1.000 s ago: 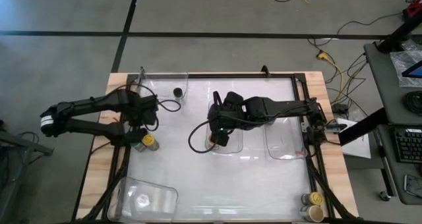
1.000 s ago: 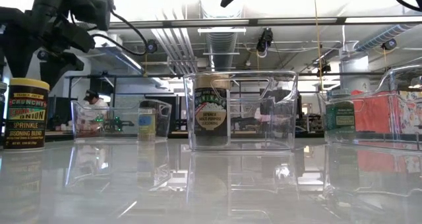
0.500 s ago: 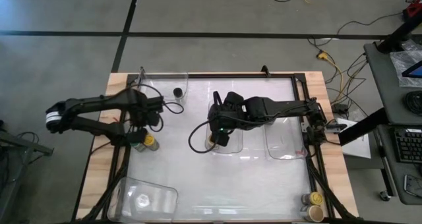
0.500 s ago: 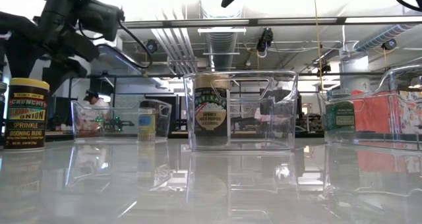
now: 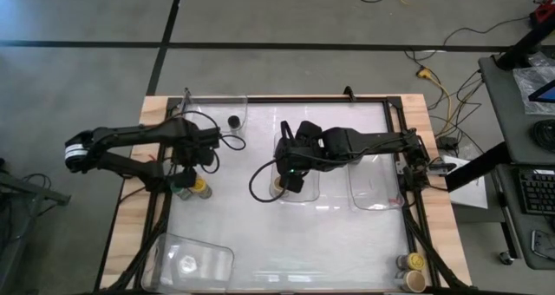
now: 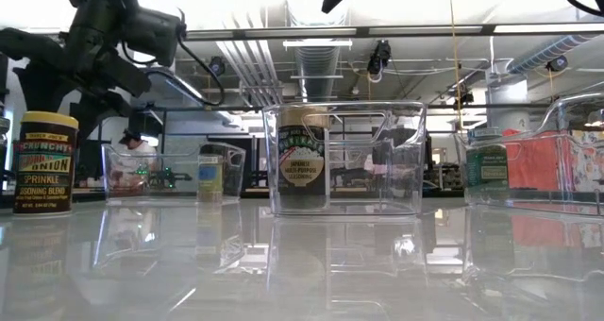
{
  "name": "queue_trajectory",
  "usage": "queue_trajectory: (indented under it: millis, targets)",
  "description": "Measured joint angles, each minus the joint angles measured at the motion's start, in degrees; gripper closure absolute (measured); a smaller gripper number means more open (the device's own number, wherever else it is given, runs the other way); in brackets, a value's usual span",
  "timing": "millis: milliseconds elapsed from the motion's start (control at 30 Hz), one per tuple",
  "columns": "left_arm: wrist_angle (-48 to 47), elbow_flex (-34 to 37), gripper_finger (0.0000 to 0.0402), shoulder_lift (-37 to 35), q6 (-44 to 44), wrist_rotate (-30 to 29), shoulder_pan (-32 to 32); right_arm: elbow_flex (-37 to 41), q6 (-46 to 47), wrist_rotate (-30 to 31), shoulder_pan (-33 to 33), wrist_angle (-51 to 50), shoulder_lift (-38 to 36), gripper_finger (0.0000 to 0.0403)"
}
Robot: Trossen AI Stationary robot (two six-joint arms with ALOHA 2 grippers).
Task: Sort spices by type
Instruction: Put the black seasoning bottle into the top left transparent bin
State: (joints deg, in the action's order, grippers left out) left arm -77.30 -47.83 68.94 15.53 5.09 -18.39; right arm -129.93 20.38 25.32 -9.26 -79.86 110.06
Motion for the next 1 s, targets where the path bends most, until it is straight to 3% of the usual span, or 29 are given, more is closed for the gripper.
queue_trajectory:
  millis: [533, 833, 1000]
  targets:
    - [-0.28, 0.11, 0.0147, 2.04, 0.26, -0.12, 0.00, 0.00, 0.02, 0.02, 0.00, -0.75, 0.00, 0.0049]
    - [-0.72, -0.02, 0.0209, 2.15, -0.70, -0.60, -0.02, 0.00, 0.06, 0.02, 0.00, -0.78, 0.00, 0.0049]
    - [-1.91, -2.10, 0.0211, 2.17, -0.71, -0.14, -0.01, 0.00, -0.32, 0.04, 0.00, -0.80, -0.02, 0.0049]
